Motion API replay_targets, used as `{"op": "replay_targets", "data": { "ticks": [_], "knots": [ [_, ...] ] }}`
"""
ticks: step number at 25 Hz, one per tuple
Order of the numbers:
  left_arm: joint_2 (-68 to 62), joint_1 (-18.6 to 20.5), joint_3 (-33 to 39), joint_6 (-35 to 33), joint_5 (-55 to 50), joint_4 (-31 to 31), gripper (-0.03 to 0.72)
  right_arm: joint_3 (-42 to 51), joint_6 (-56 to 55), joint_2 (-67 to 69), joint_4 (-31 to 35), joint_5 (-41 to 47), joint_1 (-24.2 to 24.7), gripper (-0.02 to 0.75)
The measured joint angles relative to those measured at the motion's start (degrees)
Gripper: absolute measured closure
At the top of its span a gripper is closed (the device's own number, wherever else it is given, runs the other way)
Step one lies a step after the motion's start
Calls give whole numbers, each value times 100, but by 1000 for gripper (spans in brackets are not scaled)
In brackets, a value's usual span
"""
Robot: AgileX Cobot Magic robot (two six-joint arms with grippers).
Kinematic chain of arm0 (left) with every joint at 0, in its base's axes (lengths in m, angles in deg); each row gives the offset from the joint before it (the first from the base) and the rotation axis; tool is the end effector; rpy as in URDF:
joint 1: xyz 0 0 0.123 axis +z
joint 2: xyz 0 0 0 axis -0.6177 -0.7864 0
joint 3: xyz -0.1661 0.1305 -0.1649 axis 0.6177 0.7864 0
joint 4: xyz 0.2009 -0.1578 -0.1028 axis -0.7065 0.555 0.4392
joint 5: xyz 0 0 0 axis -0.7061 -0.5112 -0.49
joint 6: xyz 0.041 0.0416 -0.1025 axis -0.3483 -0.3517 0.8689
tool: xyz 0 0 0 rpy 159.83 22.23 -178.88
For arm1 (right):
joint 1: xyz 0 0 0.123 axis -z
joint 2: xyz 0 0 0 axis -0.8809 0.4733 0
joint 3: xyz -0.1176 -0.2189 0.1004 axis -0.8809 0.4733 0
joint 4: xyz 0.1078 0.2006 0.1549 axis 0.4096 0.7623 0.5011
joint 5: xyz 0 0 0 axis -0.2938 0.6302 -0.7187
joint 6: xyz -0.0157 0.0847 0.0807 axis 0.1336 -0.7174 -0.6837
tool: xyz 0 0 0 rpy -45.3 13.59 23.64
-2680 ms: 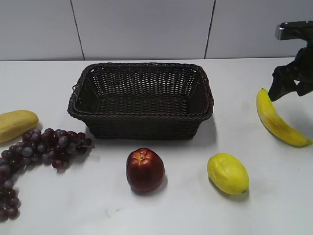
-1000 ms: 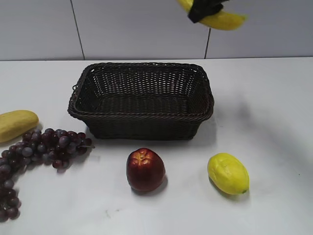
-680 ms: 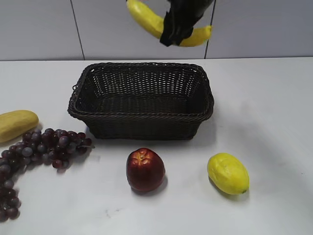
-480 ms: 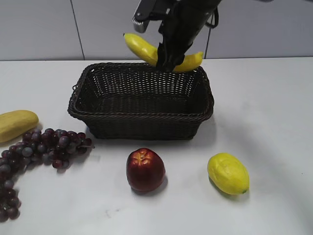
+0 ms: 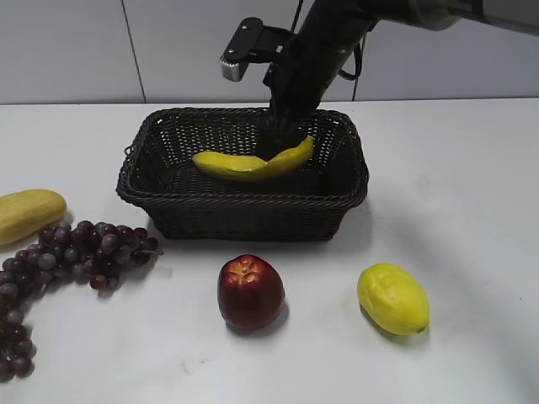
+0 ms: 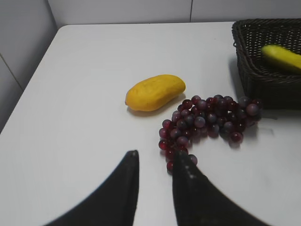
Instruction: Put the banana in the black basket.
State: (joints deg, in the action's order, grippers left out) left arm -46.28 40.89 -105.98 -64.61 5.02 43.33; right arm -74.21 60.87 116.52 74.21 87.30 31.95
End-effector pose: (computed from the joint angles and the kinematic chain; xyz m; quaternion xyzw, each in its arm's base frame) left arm 0.0586 -0.0153 0.2805 0.0308 0.8427 -0.0461 0.5355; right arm 0.4384 0.2852 0.1584 -0.5846 0.7720 0.1011 0.2281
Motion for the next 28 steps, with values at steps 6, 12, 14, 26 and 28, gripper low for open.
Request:
{"op": "replay_targets", "data": {
  "ticks": [6, 12, 14, 26, 28],
  "knots": [
    [0, 0, 0, 0, 0, 0, 449, 0, -373, -349, 20, -5, 108, 115],
    [0, 0, 0, 0, 0, 0, 449, 0, -2263, -839, -112, 54, 955, 143],
    [0, 0, 0, 0, 0, 0, 449, 0, -2778, -923, -305, 214, 1274, 155],
    [0, 0, 0, 0, 0, 0, 449, 209, -4772, -1198, -1193, 1514, 2763, 164],
    [0, 0, 0, 0, 0, 0, 449, 541, -4822, -1399, -1234, 1520, 2853, 164]
  ]
}}
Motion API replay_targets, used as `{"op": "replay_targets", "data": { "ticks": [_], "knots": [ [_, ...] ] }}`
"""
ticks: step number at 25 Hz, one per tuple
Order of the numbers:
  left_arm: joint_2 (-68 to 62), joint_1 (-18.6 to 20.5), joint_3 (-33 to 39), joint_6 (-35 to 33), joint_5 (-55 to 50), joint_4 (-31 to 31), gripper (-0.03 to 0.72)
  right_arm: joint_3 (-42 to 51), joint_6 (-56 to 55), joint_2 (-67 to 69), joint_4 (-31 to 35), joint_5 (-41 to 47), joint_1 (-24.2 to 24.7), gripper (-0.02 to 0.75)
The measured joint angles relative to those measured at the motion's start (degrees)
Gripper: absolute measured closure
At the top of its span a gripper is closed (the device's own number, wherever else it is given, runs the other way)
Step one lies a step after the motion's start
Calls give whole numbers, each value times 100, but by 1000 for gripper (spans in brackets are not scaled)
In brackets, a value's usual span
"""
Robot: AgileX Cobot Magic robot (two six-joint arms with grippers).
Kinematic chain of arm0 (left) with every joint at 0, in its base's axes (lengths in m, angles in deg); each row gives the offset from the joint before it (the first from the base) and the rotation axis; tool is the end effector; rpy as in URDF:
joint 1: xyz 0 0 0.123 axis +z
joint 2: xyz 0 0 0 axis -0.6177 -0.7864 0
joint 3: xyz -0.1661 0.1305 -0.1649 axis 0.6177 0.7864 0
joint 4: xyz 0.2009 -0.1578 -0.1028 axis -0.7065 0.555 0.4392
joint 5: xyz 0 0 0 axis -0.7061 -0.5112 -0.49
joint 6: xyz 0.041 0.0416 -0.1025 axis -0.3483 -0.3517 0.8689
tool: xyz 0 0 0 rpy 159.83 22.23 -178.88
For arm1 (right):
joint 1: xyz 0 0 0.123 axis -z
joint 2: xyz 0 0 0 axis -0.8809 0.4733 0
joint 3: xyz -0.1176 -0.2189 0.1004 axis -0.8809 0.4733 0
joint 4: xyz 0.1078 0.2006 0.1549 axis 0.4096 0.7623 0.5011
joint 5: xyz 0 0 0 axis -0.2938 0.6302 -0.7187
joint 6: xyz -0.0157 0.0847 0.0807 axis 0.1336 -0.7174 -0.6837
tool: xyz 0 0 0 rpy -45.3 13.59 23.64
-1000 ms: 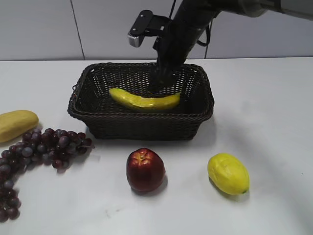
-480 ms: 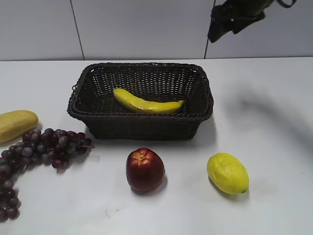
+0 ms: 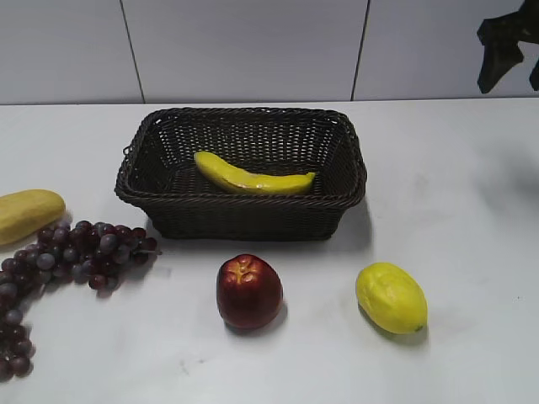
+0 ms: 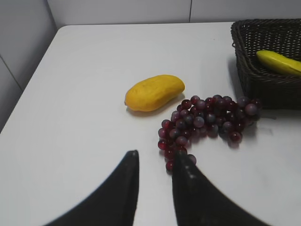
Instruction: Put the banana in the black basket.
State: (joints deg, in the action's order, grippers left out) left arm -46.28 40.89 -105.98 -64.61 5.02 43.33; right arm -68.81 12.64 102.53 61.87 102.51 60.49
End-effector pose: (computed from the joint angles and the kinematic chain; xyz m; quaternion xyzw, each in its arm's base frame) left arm 0.0586 -0.0153 0.2805 0.0308 0.8427 -0.0461 0.5355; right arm 0.4619 0.0211 0.2340 -0.0334 0.9869 0.0454 0.1508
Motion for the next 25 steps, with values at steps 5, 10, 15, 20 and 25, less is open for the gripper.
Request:
{"op": "replay_targets", "data": {
  "ticks": [5, 10, 15, 20, 25],
  "knots": [
    [0, 0, 0, 0, 0, 0, 449, 1653, -13, -758, -131, 4, 6, 164],
    [0, 0, 0, 0, 0, 0, 449, 3796, -24, -1688, -144, -864, 6, 165],
    [0, 0, 0, 0, 0, 0, 449, 5640, -31, -2555, -125, -1456, 6, 165],
    [0, 0, 0, 0, 0, 0, 449, 6753, -31, -3776, -125, -1622, 6, 165],
    [0, 0, 0, 0, 0, 0, 449, 7494, -31, -5324, -115, -1584, 6, 165]
  ]
}}
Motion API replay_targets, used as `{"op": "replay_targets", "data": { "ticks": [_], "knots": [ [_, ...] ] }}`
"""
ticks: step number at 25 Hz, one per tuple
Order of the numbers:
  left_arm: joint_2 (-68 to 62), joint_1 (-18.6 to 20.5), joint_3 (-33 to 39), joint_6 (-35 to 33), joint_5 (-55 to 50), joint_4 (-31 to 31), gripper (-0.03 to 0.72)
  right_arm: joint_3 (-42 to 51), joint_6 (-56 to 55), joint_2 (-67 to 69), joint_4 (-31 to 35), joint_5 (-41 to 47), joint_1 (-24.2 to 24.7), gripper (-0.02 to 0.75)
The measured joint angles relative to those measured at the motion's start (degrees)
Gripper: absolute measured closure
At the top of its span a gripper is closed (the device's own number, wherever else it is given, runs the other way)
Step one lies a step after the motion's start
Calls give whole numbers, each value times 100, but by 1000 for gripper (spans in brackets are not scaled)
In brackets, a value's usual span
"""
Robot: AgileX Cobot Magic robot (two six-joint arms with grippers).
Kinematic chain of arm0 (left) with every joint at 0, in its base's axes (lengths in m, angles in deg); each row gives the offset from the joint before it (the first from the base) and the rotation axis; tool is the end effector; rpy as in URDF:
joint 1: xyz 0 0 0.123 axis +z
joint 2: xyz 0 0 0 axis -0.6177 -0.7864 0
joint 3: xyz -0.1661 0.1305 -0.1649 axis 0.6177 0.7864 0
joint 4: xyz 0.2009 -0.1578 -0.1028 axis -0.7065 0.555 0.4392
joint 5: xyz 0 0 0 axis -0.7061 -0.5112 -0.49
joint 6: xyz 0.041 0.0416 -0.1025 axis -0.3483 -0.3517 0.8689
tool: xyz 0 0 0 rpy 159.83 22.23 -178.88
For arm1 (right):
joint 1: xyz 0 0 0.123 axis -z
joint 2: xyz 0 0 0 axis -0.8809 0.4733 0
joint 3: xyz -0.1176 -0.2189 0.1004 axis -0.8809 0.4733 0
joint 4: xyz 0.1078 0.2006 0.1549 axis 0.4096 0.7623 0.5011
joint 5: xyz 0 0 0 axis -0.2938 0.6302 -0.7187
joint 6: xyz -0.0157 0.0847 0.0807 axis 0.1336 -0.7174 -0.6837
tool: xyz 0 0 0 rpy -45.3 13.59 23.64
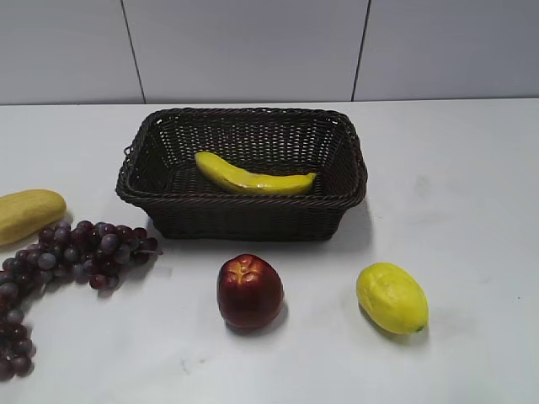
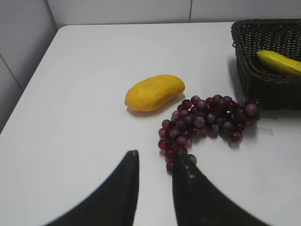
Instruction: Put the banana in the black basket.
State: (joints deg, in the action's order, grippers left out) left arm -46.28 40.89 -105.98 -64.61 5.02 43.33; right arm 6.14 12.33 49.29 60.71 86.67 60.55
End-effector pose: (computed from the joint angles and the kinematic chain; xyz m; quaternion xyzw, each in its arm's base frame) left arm 0.0586 -0.0153 0.2805 0.0308 0.8427 -0.0461 0.5355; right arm 0.1939 0.0116 0.1618 -0.0206 0.9943 0.0321 0.0997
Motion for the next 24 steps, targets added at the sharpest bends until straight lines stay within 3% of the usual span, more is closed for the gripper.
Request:
{"op": "replay_targets", "data": {
  "ticks": [14, 24],
  "knots": [
    [0, 0, 0, 0, 0, 0, 449, 288, 48, -4518, 30, 474, 0, 165],
    [0, 0, 0, 0, 0, 0, 449, 354, 224, -6170, 30, 535, 0, 165]
  ]
}}
